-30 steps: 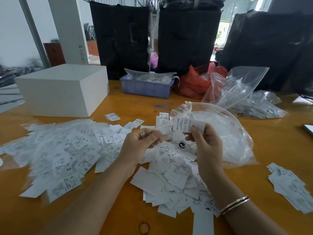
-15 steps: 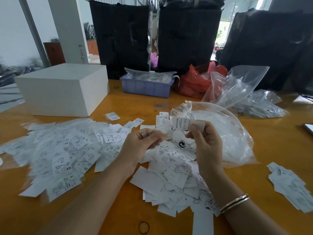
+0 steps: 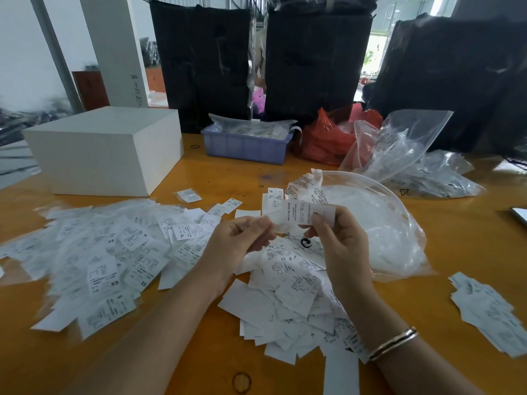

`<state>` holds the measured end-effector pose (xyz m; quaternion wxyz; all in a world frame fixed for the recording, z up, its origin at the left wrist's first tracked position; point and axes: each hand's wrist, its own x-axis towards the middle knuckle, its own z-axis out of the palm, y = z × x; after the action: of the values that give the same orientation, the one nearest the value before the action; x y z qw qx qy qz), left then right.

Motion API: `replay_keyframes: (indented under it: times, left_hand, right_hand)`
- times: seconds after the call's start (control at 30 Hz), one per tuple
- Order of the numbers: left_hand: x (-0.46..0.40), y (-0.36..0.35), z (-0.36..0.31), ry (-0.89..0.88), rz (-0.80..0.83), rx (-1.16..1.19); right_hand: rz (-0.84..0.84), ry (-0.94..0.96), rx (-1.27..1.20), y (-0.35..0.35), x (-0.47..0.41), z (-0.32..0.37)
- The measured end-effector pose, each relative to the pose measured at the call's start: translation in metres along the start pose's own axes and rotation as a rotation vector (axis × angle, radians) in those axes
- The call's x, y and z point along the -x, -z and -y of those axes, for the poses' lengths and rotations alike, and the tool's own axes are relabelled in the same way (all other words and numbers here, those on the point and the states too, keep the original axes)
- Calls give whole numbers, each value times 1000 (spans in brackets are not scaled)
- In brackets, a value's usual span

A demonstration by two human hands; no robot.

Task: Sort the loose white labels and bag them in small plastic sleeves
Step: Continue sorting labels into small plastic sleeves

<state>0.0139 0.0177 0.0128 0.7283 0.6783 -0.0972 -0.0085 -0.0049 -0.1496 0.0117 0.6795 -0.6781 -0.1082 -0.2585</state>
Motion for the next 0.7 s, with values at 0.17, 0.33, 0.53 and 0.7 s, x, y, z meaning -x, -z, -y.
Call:
replay_keyframes:
  times: [0.17,0.33,0.53,0.7]
  left_hand:
    - [-1,1,1,-9,-33,4]
    - [-2,2,3,4,-28,-43]
    - [-2,1,4,-2,-4,-80]
    - [0,5,0,-17,-72,-25]
  right_hand:
    - [90,-46,33,1,2,-2]
    - [177,-64,37,0,3,-3]
    - [186,-71,68,-2,2,-4]
    - [-84,-9,-82,7,-3,1]
